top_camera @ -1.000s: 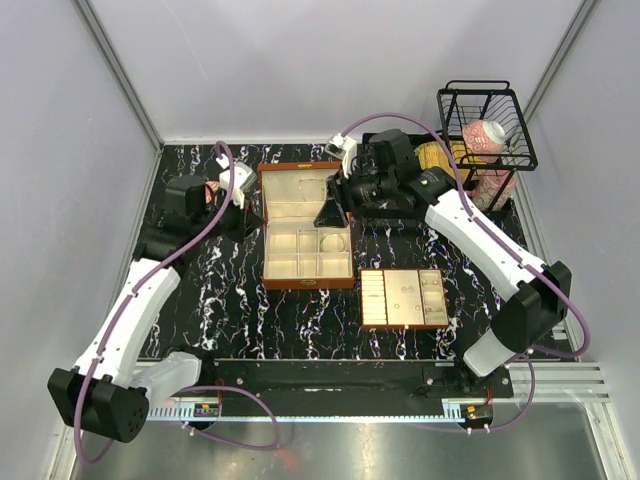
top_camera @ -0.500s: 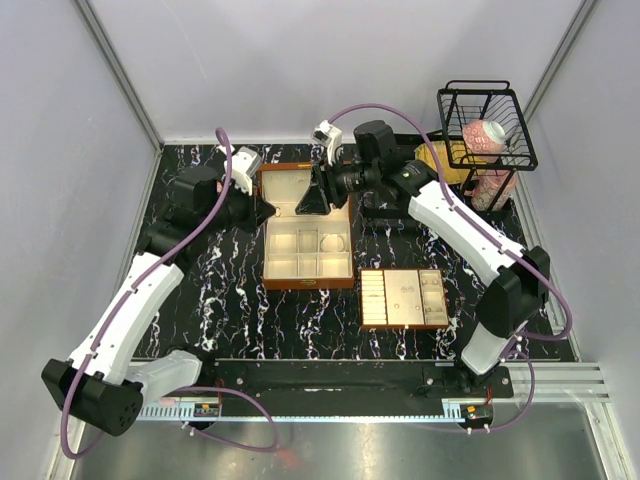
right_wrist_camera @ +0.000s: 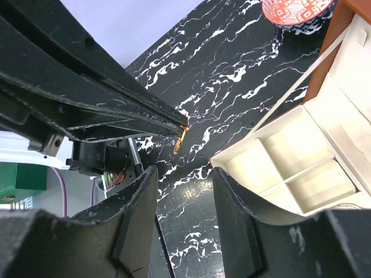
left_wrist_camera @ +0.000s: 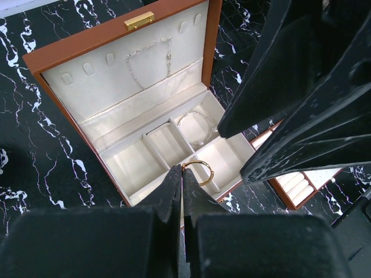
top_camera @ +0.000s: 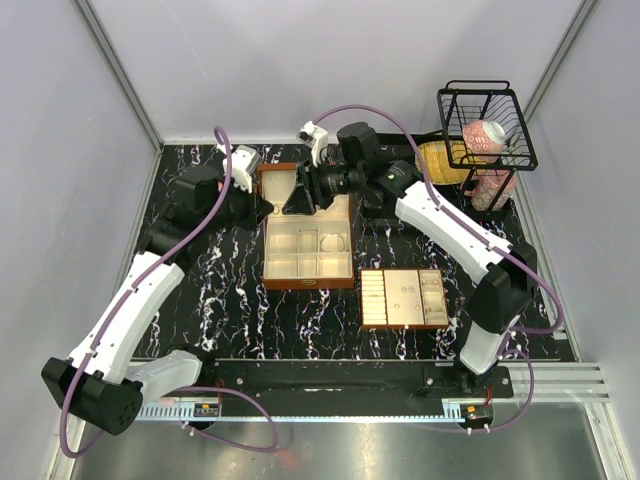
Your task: Organize the mixed jewelry
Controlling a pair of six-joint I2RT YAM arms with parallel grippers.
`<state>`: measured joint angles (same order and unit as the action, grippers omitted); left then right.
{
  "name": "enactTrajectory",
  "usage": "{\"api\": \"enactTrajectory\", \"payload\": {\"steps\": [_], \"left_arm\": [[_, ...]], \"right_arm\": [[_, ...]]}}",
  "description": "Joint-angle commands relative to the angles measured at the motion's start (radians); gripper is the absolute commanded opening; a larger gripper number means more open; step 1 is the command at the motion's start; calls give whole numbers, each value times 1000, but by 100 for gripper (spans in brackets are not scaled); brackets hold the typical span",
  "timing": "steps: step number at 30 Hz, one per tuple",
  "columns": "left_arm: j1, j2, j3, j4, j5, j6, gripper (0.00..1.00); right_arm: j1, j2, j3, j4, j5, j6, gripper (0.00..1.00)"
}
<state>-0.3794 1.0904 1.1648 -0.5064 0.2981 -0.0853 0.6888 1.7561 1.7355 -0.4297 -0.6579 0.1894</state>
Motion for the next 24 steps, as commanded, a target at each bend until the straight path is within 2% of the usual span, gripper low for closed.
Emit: {"api": "enactTrajectory", "payload": {"steps": [1,24], "left_arm": [[-6,3,49,34,-34,-22,0],[-7,5,33,46,-34,-27,0]], "right_arm": [[23,22,45,37,64,19,48],[55,71,98,35,49,33,40]]}}
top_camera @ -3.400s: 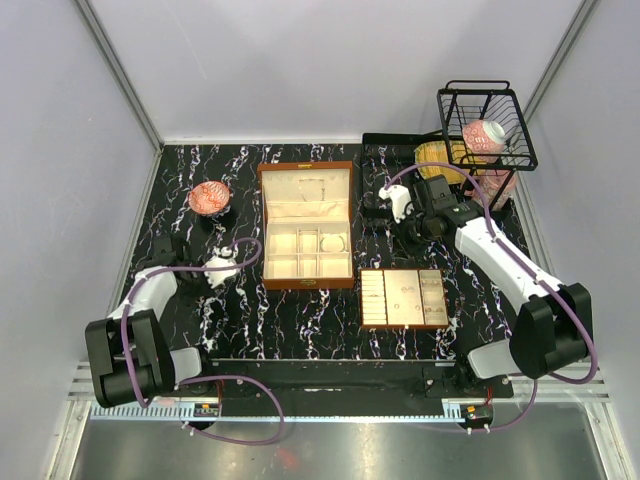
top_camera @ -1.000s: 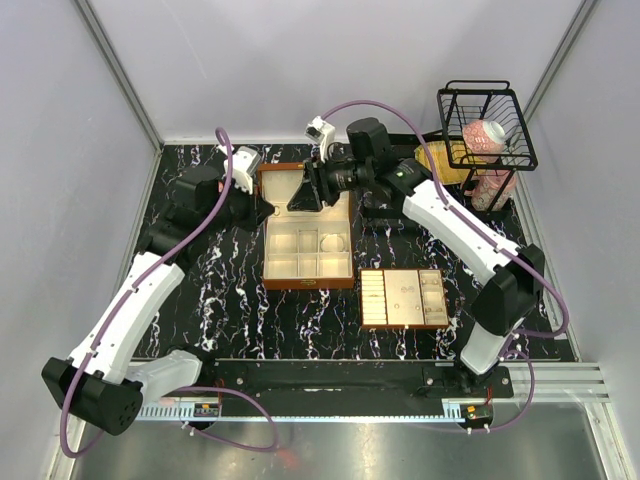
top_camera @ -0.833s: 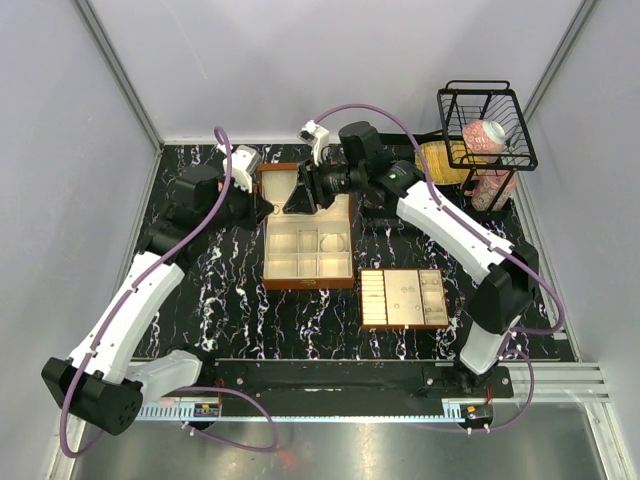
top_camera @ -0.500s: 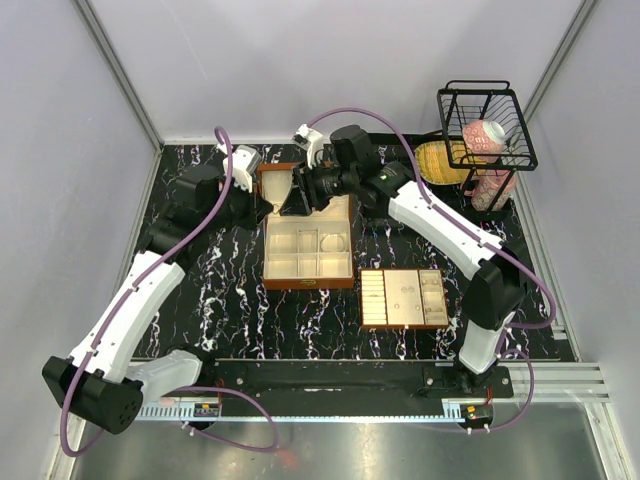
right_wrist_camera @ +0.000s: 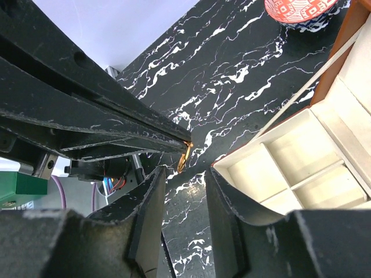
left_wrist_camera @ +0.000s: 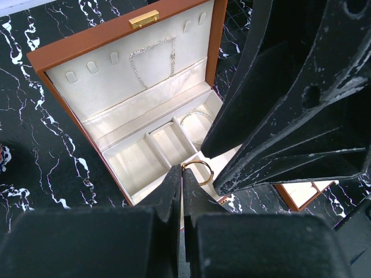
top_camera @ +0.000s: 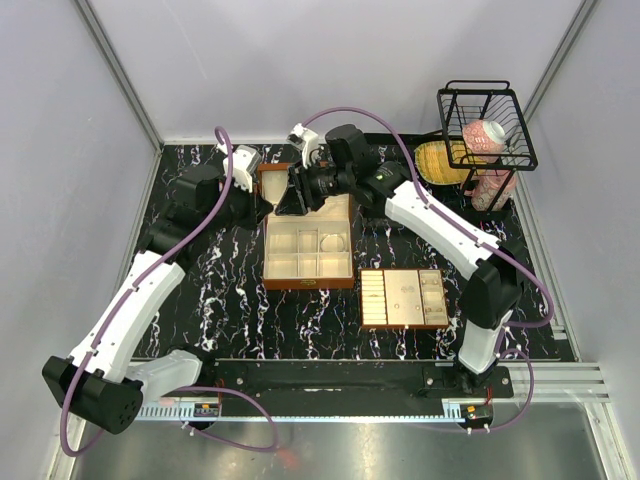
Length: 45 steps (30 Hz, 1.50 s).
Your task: Organize the mixed jewelry
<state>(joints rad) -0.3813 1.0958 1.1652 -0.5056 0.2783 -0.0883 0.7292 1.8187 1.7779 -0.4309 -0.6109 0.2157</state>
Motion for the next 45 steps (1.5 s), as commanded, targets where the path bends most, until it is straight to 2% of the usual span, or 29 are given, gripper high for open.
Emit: {"api": "enactTrajectory", "payload": {"steps": [1,17,20,24,31,34,35,37,38,42,45], "left_arm": [[-5,-1,31,45,-14,-24,0],[-4,-7,17,61,-2,-28,0],[-5,-11,16,62,2,-30,0],[-5,-14,14,62,4,-30,0],[4,-40,11,67,60,-11,0],[16,-57,25,61,128,12,15],[19,-60,28,58,146,16,25],[21,-68,44,46,195,44,32],[24,-70,50,44,211,51,42],[39,-76,68,29,324,119,59],[62,-77,65,32,419,160,65]], "right_arm": [[16,10,55,37,3,7,39],[26,31,74,34,2,5,26],[26,36,77,32,0,5,18],[27,34,78,31,-1,5,1],[29,8,49,17,19,-28,0],[27,-16,25,1,26,-58,0],[27,-22,18,-6,25,-68,0],[29,-44,2,-17,20,-93,0],[29,-61,-3,-29,14,-104,0],[26,-119,-54,-49,-12,-163,0],[27,-177,-89,-65,-70,-211,0]]}}
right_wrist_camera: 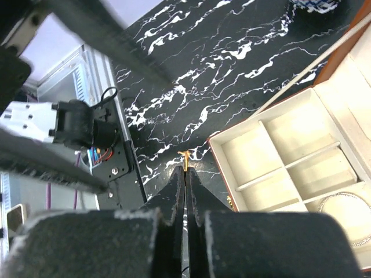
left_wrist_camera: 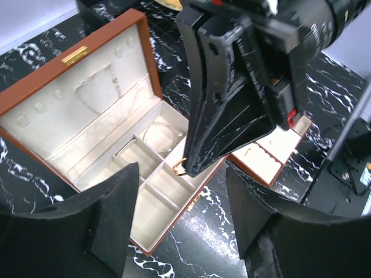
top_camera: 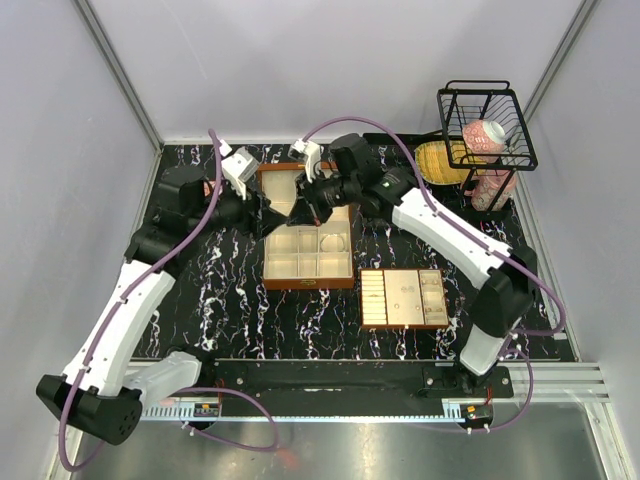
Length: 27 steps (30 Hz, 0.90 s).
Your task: Organize the mixed jewelry
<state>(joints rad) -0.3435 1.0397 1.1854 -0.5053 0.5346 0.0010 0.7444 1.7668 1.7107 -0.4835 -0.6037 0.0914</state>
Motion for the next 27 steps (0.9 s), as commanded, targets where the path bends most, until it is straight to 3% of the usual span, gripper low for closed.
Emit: {"api": "enactTrajectory", "payload": {"steps": [1,7,11,19,27], "left_arm": [[43,-21,43,33,212,77,65],[159,8,25,90,614,80,68],[167,29,19,145,761,31,66],[167,59,17,200,860,-44,61],[158,79,6,205,834,-49,59]], "right_arm": [[10,-138,-26,-24,-85,-116,0],[10,-207,-48,-90,-205,-197,0],[9,-217,-45,-121,-237,-225,0],[9,-210,-42,-127,-248,-228,0],[9,-201,-16,-115,-265,-210,0]]}}
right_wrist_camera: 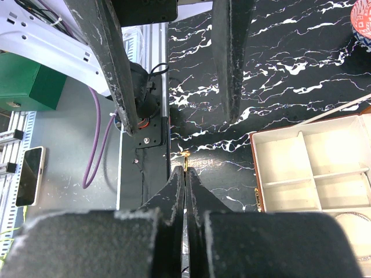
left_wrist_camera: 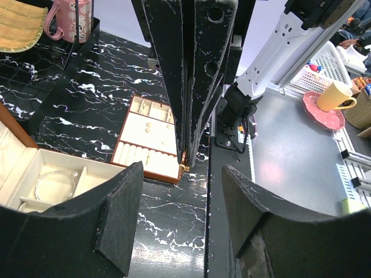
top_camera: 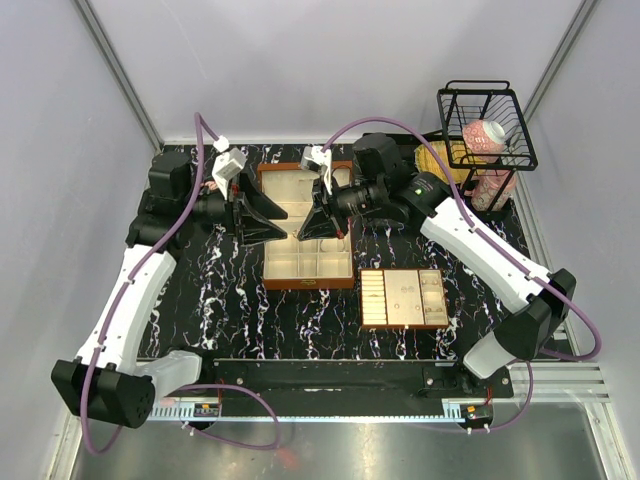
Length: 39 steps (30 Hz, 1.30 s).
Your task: Organize the mixed jewelry
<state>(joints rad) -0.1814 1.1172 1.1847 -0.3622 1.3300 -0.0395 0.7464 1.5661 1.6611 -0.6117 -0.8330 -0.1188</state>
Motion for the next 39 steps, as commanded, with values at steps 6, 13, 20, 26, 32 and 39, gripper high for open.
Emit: {"api": "enactTrajectory", "payload": {"steps": [6,13,20,26,32,39], "left_arm": [[-30,7,-7,60,12,-8,55],[-50,10,-20,58,-8,-7,51],[-61,16,-25,60,-15,-5,50],[-67,20,-33,55,-23,-5,46],[-70,16,-37,52,-26,-3,44],[-69,15,-39,43,-26,6,36]], "right_arm": [[7,9,42,21,-34,8,0],[8,18,57,27,-35,16,0],[7,14,57,29,-31,19,0],[7,9,58,29,-25,15,0],[7,6,60,32,-20,13,0],[8,0,54,29,-8,8,0]]}}
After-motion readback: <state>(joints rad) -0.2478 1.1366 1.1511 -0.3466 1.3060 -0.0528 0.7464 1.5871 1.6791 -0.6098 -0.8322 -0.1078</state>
